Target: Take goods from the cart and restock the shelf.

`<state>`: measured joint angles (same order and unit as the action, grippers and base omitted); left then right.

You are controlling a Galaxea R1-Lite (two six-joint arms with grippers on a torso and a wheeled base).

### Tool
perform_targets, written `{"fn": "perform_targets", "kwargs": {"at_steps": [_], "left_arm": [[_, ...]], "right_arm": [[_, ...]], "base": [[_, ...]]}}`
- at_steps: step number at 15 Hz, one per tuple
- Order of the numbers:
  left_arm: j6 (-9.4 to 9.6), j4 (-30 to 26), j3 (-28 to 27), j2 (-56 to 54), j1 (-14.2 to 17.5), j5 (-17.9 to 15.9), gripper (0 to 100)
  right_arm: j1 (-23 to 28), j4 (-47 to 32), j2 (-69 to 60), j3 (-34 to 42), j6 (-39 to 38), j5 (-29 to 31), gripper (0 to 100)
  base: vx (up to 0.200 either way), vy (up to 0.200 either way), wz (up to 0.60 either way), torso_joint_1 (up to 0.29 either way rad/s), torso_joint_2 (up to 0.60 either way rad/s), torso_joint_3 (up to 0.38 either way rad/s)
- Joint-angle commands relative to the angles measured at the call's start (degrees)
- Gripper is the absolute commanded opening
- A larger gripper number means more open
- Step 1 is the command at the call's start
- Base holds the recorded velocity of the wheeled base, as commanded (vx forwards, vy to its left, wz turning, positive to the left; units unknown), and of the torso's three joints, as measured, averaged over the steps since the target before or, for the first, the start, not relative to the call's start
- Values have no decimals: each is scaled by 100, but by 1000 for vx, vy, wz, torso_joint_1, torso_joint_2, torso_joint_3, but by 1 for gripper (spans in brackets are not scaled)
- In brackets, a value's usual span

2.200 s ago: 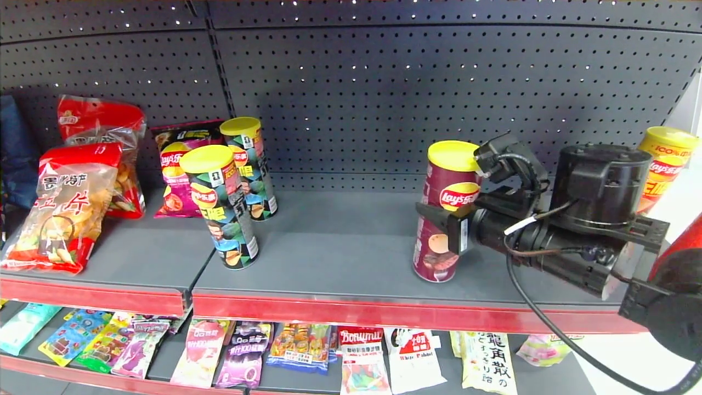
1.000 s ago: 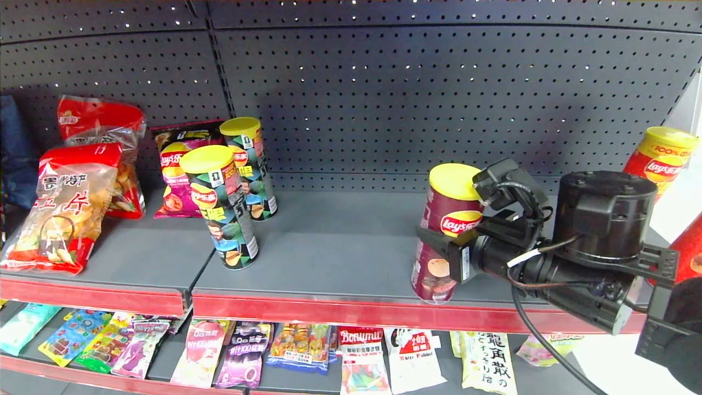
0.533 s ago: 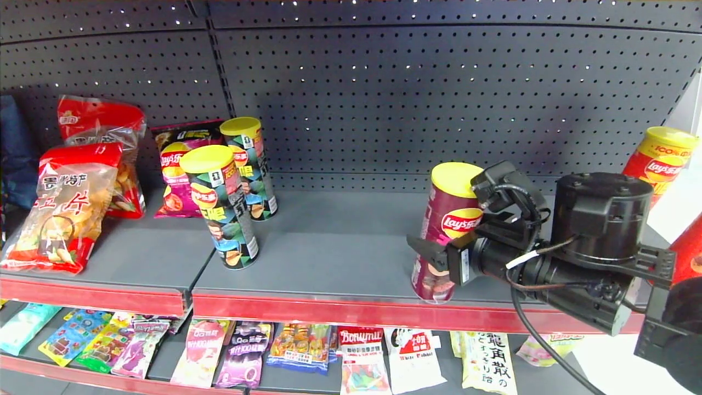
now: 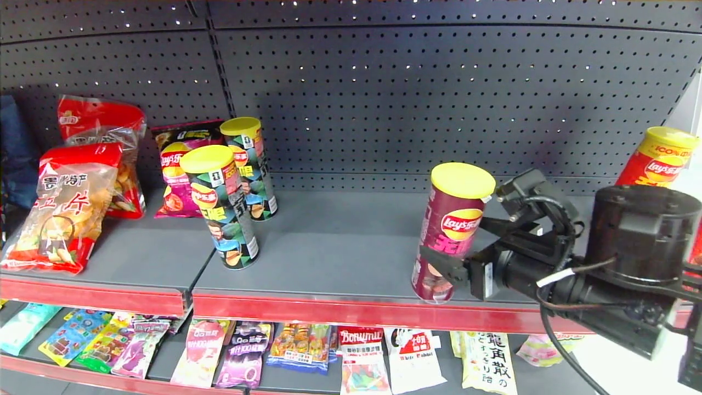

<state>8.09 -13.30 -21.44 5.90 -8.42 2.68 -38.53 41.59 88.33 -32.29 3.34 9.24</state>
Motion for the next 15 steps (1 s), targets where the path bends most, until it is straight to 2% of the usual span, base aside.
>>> {"fn": "perform_targets", "kwargs": {"at_steps": [1, 2, 4, 5, 6, 7, 8, 10, 12, 14, 15], "left_arm": [[8, -6, 0, -1, -1, -5, 0], [-1, 3, 9, 25, -1, -5, 0], [-1, -6, 35, -1, -1, -5, 0], [43, -24, 35, -1, -1, 22, 0], [140, -32, -18, 60, 60, 180, 0], [395, -32, -35, 139, 157, 400, 0], [544, -32, -62, 201, 166, 435, 0], [579, -24, -35, 236, 25, -13, 0], [544, -24, -132, 210, -19, -470, 0], [579, -15, -150, 465, 25, -110, 0], [579, -15, -158, 473, 16, -110, 0]], "right_arm": [[-5, 7, -712, 522, 0, -1, 100], [-5, 7, -1354, 1094, 18, -45, 100], [30, -55, -2224, 1709, 44, -230, 100], [303, -266, -2760, 2016, 132, -282, 100], [944, -828, -3419, 2087, 272, -432, 100], [1445, -1391, -4026, 2060, 308, -810, 100], [1946, -2041, -4606, 1920, 439, -1135, 100], [2553, -3825, -5537, 1181, 905, -1197, 100], [3001, -4977, -6091, 883, 888, -1170, 100], [3317, -4977, -6179, 1058, 721, -1179, 100], [3361, -4968, -6205, 1129, 694, -1170, 100]], "base": [[0, 0, 0, 0, 0, 0], [0, 0, 0, 0, 0, 0], [0, 0, 0, 0, 0, 0], [0, 0, 0, 0, 0, 0], [0, 0, 0, 0, 0, 0], [0, 0, 0, 0, 0, 0], [0, 0, 0, 0, 0, 0], [0, 0, 0, 0, 0, 0], [0, 0, 0, 0, 0, 0], [0, 0, 0, 0, 0, 0], [0, 0, 0, 0, 0, 0]]}}
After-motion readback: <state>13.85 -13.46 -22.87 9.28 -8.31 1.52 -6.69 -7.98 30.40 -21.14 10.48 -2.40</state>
